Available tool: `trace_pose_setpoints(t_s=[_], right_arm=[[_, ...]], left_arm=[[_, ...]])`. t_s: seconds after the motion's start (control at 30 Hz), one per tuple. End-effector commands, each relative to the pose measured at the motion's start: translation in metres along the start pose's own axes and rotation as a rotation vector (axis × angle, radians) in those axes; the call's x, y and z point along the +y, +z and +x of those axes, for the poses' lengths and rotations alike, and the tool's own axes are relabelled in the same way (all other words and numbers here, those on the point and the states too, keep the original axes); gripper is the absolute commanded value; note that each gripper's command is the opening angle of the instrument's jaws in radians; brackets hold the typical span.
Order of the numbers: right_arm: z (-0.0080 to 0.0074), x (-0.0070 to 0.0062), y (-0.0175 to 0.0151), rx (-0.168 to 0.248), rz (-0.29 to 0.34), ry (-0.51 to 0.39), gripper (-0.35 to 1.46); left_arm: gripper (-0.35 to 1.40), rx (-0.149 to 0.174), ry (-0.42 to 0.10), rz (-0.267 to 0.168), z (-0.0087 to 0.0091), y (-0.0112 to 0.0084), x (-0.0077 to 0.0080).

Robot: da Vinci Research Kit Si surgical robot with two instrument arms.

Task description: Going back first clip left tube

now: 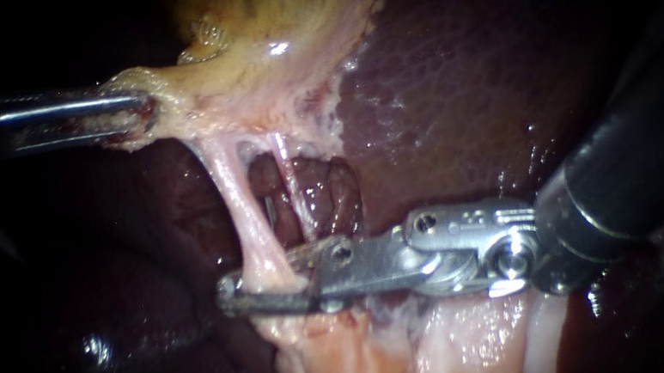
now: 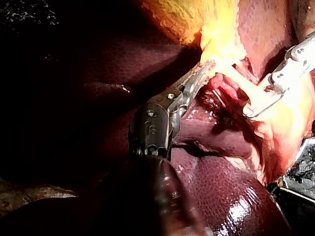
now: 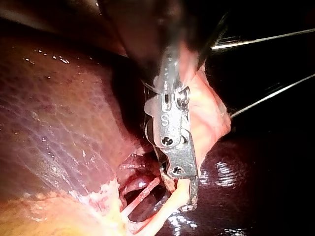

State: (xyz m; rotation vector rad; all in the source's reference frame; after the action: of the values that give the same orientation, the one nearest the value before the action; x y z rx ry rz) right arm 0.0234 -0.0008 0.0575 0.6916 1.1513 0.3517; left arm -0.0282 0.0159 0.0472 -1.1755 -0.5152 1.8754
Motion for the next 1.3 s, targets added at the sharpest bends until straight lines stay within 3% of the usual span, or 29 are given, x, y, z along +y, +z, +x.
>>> trace_pose_setpoints(t_s=[0.03,0.13,0.17,0.27,0.37,0.43,0.6,0.8,1.0,1.13,1.3], right_arm=[[-0.0001,0.0,0.0,0.0,-0.001,0.0,-0.35],[-0.0001,0.0,0.0,-0.001,0.005,0.0,-0.35],[-0.0001,0.0,0.0001,0.001,0.011,-0.001,-0.26],[-0.0003,0.0001,0.0005,0.034,0.024,-0.005,0.32],[-0.0004,0.0004,0.0007,0.037,0.0,-0.006,0.45],[-0.0006,0.0007,0.0006,0.042,-0.025,0.0,0.47],[-0.0009,0.0022,-0.0002,0.05,-0.079,-0.101,0.5],[-0.0002,0.0034,-0.0049,0.061,-0.124,-0.167,0.5],[0.0006,0.0026,-0.0112,0.059,-0.114,-0.26,0.5],[0.0001,0.0017,-0.0151,0.059,-0.102,-0.281,0.5],[-0.0007,0.0014,-0.0175,0.056,-0.113,-0.294,0.5]], left_arm=[[-0.35,0.0,0.0,0.0,0.0,0.0,0.0],[-0.35,0.0,0.0,0.0,0.0,0.0,0.0],[-0.35,0.0,0.0,0.001,0.0,0.0,0.0],[-0.35,0.0,0.0,0.001,0.0,0.0,0.0],[-0.35,0.0,0.0,0.001,0.0,0.0001,0.0001],[-0.35,0.0,0.0,0.002,-0.0001,0.0001,0.0001],[-0.35,0.0,0.0,0.002,-0.0001,0.0001,0.0001],[-0.35,0.001,0.0,0.003,-0.0001,0.0001,0.0003],[-0.35,0.001,0.0,0.003,-0.0001,0.0001,0.0003],[-0.35,0.001,0.0,0.003,-0.0001,0.0001,0.0003],[-0.35,0.001,-0.001,0.004,0.0,0.0004,0.0003]])
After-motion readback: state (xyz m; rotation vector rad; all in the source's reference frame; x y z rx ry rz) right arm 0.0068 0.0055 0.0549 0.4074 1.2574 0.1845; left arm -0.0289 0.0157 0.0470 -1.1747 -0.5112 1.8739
